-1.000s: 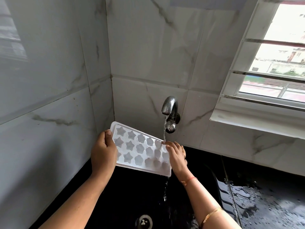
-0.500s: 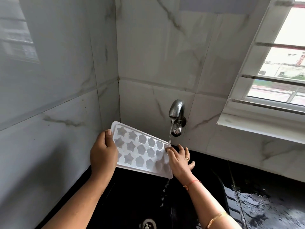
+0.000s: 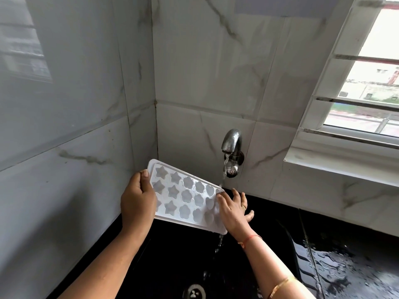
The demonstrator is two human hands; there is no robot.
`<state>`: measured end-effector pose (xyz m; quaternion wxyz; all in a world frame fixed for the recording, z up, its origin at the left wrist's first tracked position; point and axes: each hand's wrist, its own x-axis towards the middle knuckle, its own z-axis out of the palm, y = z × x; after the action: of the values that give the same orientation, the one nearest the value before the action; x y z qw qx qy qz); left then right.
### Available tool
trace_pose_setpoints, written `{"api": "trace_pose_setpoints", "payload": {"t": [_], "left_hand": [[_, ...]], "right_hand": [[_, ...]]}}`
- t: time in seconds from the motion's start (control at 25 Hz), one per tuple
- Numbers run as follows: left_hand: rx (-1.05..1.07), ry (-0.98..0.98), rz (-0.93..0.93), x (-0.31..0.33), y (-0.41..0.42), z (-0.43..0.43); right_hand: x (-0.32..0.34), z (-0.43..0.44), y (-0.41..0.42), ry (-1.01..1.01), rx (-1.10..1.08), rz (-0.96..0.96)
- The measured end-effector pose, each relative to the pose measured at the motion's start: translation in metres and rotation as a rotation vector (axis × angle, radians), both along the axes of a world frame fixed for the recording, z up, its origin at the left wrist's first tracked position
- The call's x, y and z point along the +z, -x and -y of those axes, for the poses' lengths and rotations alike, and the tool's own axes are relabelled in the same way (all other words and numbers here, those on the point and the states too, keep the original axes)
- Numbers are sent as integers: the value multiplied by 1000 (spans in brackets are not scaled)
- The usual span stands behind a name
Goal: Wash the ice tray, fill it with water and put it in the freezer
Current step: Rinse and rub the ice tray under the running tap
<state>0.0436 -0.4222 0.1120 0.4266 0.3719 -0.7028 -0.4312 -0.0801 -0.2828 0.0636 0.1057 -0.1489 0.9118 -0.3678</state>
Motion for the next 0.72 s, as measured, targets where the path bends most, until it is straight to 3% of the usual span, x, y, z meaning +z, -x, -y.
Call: {"api": "trace_pose_setpoints", "payload": {"t": [0.72], "left_hand": [[2, -6, -10, 1, 0, 2]], "right_hand": [[0, -4, 3, 67, -33, 34]]}}
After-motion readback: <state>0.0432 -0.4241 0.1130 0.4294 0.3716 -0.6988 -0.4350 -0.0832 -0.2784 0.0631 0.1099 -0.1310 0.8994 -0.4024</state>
